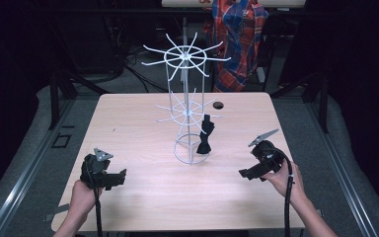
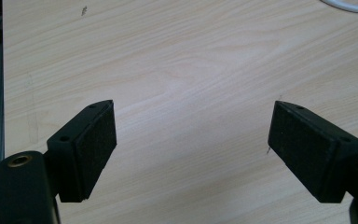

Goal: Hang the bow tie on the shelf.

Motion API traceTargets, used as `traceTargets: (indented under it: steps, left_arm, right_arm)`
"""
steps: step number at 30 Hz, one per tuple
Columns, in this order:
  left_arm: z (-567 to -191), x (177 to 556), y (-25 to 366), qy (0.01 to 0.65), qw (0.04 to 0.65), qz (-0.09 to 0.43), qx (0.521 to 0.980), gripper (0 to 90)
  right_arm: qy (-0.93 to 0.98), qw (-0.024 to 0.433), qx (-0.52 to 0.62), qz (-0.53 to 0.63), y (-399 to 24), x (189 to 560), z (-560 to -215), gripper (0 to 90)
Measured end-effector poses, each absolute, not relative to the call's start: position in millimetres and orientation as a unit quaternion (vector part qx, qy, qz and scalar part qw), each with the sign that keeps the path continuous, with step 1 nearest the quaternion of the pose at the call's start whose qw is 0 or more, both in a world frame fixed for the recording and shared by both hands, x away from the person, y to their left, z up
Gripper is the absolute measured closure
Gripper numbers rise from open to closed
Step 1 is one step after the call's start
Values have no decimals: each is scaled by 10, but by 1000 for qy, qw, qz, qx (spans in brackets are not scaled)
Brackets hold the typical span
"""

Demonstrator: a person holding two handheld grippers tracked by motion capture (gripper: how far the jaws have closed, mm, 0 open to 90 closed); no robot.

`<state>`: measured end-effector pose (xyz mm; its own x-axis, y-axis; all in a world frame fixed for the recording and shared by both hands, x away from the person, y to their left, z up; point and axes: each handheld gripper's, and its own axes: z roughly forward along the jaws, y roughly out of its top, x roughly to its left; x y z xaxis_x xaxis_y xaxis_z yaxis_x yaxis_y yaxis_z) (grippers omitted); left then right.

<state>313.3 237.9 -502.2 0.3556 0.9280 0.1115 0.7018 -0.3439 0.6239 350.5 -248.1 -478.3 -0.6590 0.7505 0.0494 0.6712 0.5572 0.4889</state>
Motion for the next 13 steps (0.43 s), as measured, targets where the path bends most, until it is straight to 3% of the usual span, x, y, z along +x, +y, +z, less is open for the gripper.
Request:
traceTargets:
  steps: [13]
  left_arm:
    - [-5016, 3138, 2370, 514, 246, 231, 789, 156]
  right_arm:
    - [885, 70, 411, 206, -2499, 3509, -4961, 67]
